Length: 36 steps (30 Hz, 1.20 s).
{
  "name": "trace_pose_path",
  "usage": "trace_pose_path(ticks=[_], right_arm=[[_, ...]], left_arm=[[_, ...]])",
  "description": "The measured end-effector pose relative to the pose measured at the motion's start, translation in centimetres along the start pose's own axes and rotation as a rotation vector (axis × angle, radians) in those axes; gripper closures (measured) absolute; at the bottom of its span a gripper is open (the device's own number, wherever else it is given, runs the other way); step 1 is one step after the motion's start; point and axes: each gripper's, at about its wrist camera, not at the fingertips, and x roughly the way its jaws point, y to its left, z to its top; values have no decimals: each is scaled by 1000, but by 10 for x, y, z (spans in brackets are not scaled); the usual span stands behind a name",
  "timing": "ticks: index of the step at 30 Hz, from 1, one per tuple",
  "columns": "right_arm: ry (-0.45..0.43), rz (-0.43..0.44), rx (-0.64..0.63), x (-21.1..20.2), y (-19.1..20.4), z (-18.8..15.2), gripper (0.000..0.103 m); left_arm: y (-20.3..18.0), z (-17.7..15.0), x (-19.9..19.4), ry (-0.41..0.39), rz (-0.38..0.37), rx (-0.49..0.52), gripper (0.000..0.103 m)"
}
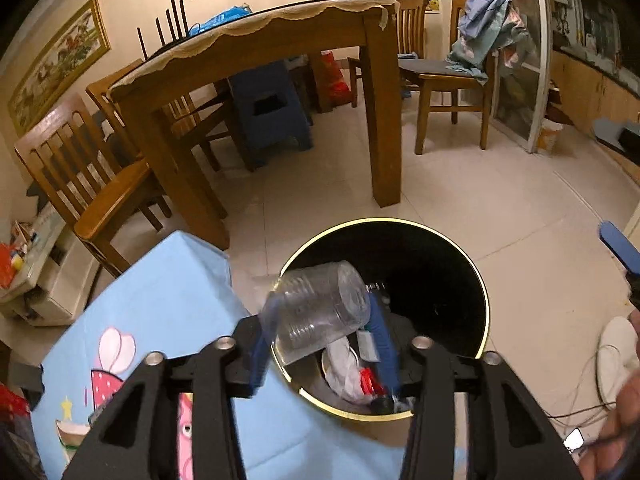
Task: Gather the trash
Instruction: 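Carry mask and clear cup to the bin and release both inside, then return to the table and grasp the white medicine box with the right tool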
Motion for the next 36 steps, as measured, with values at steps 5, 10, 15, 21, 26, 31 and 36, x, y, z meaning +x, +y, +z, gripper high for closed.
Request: trace_pose_path(ticks=[5,10,15,21,26,31,36], right_arm=[[39,4,-25,10,9,-5,5],[83,11,-112,19,28,-14,5],[232,66,-324,48,75,-54,6],[506,226,-692,65,162,-171,5],[755,410,-779,41,218,-295,5],[972,516,-704,34,250,-373,25],[1004,368,-685,49,259,-400,38]], left_arm=[[-7,1,0,-33,-33,44,17],[18,-33,-15,-12,-41,-3,17],[59,-105,-60,5,-32,-54,17],[135,-203,-122,21,99,-150,12],[229,-254,-161,22,287,-283,11],[322,-296,-178,65,361,-499,10],[374,-326,-203,24,400,-613,10]])
